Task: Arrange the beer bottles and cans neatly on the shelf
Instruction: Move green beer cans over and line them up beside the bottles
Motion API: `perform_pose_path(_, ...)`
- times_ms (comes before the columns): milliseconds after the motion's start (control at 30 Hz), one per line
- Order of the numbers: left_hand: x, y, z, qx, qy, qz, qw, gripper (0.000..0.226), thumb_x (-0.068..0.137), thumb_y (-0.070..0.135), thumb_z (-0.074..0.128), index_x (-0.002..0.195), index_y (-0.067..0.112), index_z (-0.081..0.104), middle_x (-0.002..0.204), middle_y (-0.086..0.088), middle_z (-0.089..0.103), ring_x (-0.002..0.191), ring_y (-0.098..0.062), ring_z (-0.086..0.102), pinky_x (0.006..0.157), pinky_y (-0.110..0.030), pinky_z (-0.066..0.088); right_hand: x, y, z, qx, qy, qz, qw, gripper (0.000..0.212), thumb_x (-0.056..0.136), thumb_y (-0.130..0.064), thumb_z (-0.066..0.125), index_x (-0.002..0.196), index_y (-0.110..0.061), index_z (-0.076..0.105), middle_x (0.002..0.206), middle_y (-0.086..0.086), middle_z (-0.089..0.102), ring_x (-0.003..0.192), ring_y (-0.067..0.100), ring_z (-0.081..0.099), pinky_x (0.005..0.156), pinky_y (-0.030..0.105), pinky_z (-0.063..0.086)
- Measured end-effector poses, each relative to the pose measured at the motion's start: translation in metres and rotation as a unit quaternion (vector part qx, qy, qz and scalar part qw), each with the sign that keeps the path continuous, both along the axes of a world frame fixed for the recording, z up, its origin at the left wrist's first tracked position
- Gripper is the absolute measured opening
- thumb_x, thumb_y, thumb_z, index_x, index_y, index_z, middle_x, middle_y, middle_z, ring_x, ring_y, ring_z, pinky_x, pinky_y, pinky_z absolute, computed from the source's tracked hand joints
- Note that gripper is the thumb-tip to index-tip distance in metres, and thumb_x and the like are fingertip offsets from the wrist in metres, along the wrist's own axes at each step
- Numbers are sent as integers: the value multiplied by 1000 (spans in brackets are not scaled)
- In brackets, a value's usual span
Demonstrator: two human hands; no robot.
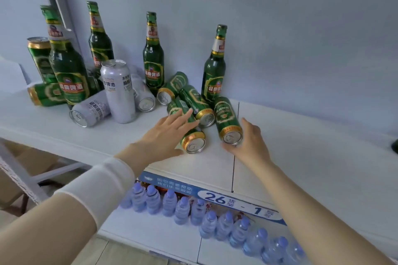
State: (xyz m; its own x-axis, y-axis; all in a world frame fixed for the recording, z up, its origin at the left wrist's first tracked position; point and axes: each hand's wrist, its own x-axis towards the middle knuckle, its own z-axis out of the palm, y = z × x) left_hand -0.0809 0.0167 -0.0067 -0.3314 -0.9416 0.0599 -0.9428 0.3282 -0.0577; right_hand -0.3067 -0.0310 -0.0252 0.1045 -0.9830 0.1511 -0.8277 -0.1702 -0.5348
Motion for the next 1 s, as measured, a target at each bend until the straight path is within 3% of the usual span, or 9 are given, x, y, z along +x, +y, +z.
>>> perform_pose_path(133,10,-30,0,9,-32,-121,992,83,85,39,60,147,27,7,151,13,-9,139,-5,-13,116,-30,-7,15,-19,-14,-24,-29,-7,999,96,64,-43,78,140,-18,25,134,11,35,119,29,46,90,40,47)
perform_pose_path(267,16,-48,-6,-59,-9,-208,976,87,62,41,80,135,24,36,143,0,46,134,-14,40,112,-37,15,25,-24,-21,-86,-93,-29,991,84,63,-32,82,131,-14,38,127,12,38,107,28,52,78,28,45)
perform_pose_path(333,21,-49,-9,-70,15,-218,973,88,56,42,83,129,22,38,133,-3,56,124,-18,52,109,-43,27,24,-20,-18,-101,-111,-29,988,76,62,-24,82,127,-14,43,124,12,41,102,27,53,73,22,43)
perform_pose_path(433,21,-37,0,-67,128,-207,968,83,62,42,80,130,24,35,132,-4,55,123,-20,51,105,-39,40,11,-12,4,-114,-119,-35,986,69,59,-16,82,119,-15,49,116,11,51,90,19,51,64,16,37)
perform_pose_path(500,20,-25,19,-49,257,-157,952,77,63,43,79,127,31,38,128,4,54,118,-11,49,101,-28,42,0,-8,27,-114,-121,-43,985,66,58,-17,82,116,-19,51,111,8,57,89,18,52,71,22,39)
perform_pose_path(633,13,-12,50,17,486,-46,873,78,51,55,71,120,31,47,111,22,56,108,3,55,96,-15,45,-15,-1,80,-55,-101,-36,993,59,60,-22,80,111,-28,50,103,-4,58,92,16,54,70,21,42)
perform_pose_path(700,8,-11,49,38,519,-35,853,75,47,57,70,115,33,49,109,21,59,108,1,56,90,-12,47,-21,-4,102,-11,-79,-30,996,59,61,-24,79,110,-29,47,102,-5,56,91,16,53,63,17,39)
perform_pose_path(833,-3,-17,38,53,551,-24,833,78,48,61,78,114,29,52,108,13,64,106,-6,59,88,-22,51,-22,-12,122,73,-7,-17,997,62,59,-31,79,109,-29,42,106,-3,54,93,19,55,68,30,43)
perform_pose_path(1000,-6,-26,32,72,585,-8,807,71,52,59,75,111,31,47,105,18,62,105,-5,59,90,-25,49,-17,-13,118,66,-40,27,997,57,64,-24,77,113,-31,48,110,-7,59,101,15,57,78,28,44)
